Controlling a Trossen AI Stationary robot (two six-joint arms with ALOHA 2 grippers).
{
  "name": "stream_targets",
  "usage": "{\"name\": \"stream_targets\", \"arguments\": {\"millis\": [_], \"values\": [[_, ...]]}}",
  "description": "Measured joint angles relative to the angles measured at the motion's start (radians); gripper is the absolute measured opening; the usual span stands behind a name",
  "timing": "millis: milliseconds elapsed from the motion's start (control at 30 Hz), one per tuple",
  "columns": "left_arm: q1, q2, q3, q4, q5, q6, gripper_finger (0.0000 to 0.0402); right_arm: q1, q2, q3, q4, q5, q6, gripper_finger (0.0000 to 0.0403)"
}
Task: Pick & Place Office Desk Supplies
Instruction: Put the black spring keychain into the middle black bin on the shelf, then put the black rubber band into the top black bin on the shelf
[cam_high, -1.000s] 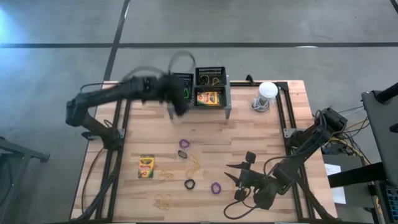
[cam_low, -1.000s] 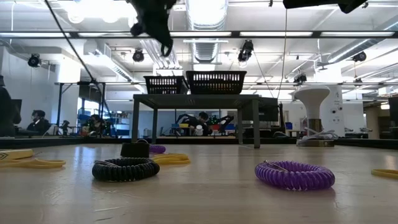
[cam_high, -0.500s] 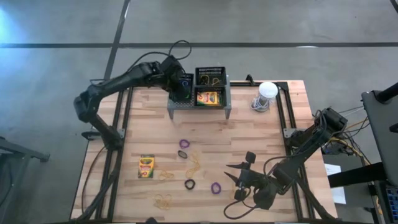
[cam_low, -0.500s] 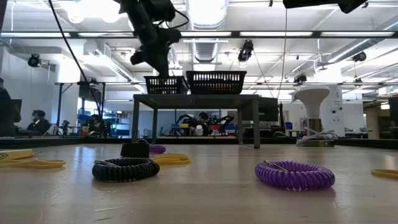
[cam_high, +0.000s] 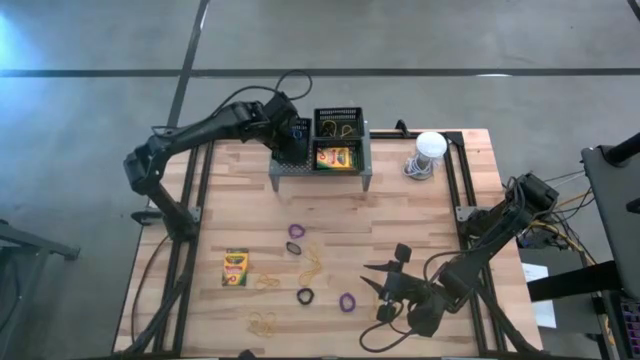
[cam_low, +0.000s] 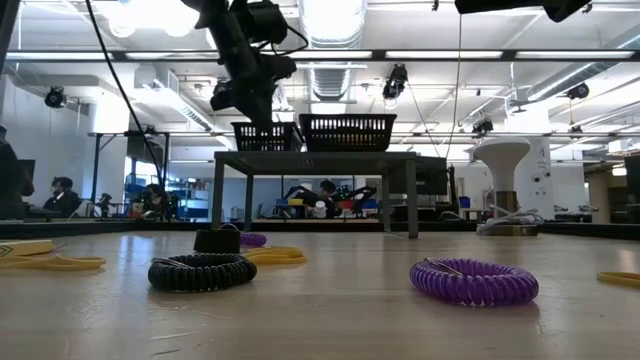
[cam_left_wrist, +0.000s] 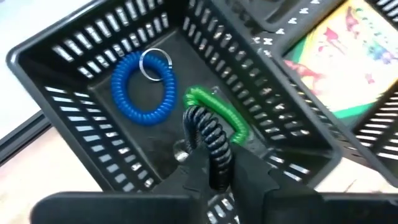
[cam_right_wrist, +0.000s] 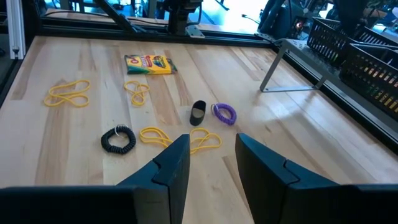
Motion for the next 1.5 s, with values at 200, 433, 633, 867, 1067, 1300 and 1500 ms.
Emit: {"name": "stream_targets", "arguments": {"millis": [200,433,633,867,1067,1300,1500], "values": [[0.001,-0.001,0.0,-0.025,-0.001,-0.004,0.0111,0.0,0.0,-0.002,0.0,0.0,0.0,0.0123],[0.002,-0.006,0.05,-0.15,-0.007,-0.004,0.0136,0.001,0.0,-0.005,0.002,0.0,0.0,0.0123],[-0.02,-0.015,0.189,-0.265,-0.007,-0.004,0.0136,0.0,0.0,-0.006,0.002,0.0,0.0,0.0123],[-0.174,-0.033,0.339,-0.358,-0.013,-0.004,0.0136,-0.002,0.0,-0.014,0.008,0.012,0.008,0.0123],[-0.508,-0.075,0.223,-0.286,-0.2,-0.04,0.0136,-0.003,0.061,-0.038,0.018,0.072,0.103,0.0123],[-0.926,-0.089,-0.088,0.061,-0.499,-0.184,0.0135,-0.006,0.168,-0.044,0.064,0.071,0.185,0.0123],[-1.137,-0.089,-0.443,0.597,-0.581,-0.255,0.0135,-0.011,0.214,-0.044,0.167,0.068,0.122,0.0123]]}}
